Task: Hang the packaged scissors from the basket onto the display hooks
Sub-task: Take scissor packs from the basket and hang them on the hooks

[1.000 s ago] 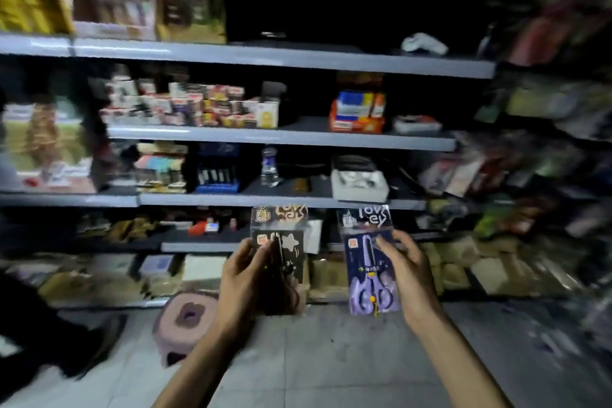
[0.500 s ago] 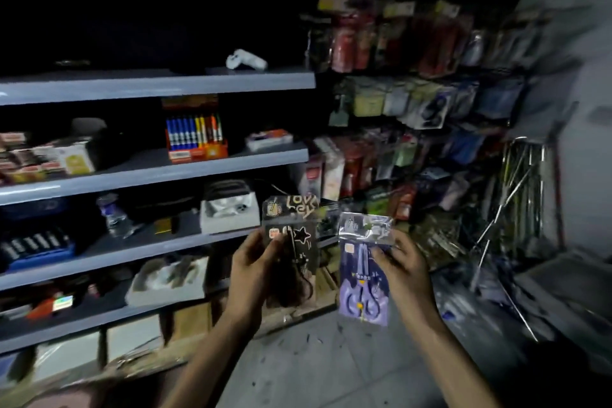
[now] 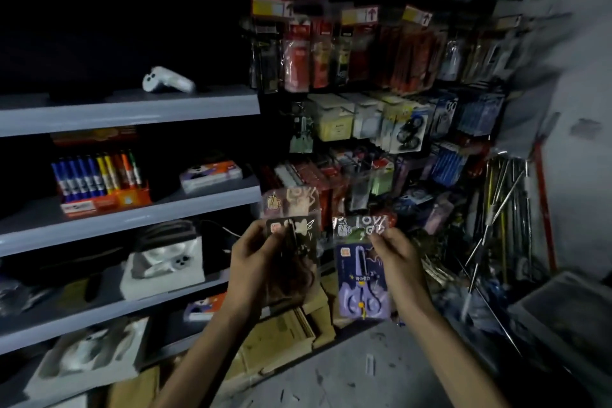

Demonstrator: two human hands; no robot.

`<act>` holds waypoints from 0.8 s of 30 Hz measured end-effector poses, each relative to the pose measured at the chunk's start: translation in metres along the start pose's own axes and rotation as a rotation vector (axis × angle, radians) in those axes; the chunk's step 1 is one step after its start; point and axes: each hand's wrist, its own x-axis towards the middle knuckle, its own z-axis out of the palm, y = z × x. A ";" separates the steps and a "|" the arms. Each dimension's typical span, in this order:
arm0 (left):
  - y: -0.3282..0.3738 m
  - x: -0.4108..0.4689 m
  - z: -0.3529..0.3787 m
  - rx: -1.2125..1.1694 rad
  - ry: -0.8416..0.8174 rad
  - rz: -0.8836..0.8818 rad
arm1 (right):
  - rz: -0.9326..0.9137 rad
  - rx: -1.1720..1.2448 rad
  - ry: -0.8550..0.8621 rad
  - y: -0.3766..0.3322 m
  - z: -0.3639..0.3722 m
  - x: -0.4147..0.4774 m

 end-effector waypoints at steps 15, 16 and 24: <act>-0.036 0.181 0.079 -0.019 -0.011 -0.048 | -0.010 0.066 -0.102 0.011 0.028 0.213; -0.038 0.191 0.086 -0.016 -0.002 -0.050 | -0.048 0.096 -0.149 0.010 0.027 0.224; -0.058 0.244 0.136 0.010 0.116 -0.058 | -0.115 0.072 -0.391 0.037 0.034 0.308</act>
